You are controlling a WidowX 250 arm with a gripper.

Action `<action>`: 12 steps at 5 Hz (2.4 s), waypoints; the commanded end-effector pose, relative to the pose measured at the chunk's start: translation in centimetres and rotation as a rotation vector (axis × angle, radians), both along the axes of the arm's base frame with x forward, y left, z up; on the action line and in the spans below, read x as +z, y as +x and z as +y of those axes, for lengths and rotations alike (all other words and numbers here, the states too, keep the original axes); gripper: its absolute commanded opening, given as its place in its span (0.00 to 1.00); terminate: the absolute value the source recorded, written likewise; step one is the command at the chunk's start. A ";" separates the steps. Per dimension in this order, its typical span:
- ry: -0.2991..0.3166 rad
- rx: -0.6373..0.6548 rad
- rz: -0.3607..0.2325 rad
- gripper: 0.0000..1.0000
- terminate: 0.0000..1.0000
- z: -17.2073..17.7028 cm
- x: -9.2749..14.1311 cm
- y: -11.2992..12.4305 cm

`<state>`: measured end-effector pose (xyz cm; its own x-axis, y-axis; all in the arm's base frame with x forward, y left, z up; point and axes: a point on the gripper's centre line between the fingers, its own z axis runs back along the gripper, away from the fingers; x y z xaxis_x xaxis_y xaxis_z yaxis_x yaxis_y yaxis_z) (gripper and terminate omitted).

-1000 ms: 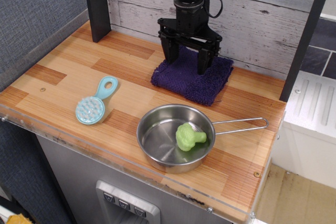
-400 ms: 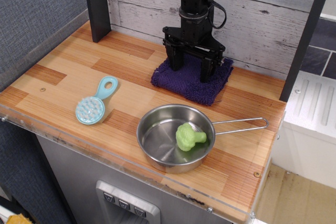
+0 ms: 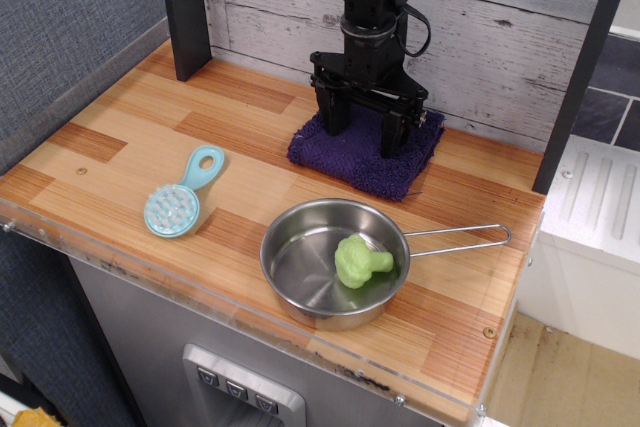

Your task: Slide the blue cloth to the back left counter corner.

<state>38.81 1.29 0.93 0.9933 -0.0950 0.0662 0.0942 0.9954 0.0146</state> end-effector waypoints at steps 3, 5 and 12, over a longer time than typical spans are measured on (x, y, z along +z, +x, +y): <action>0.012 0.072 0.037 1.00 0.00 9.1 1.5 0.3; 0.069 -0.002 0.032 1.00 0.00 11.9 2.2 0.6; -0.027 -0.048 -0.250 1.00 0.00 12.4 14.4 -2.7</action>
<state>36.06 13.67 12.77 0.9603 -0.1167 0.2533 0.1266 0.9917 -0.0229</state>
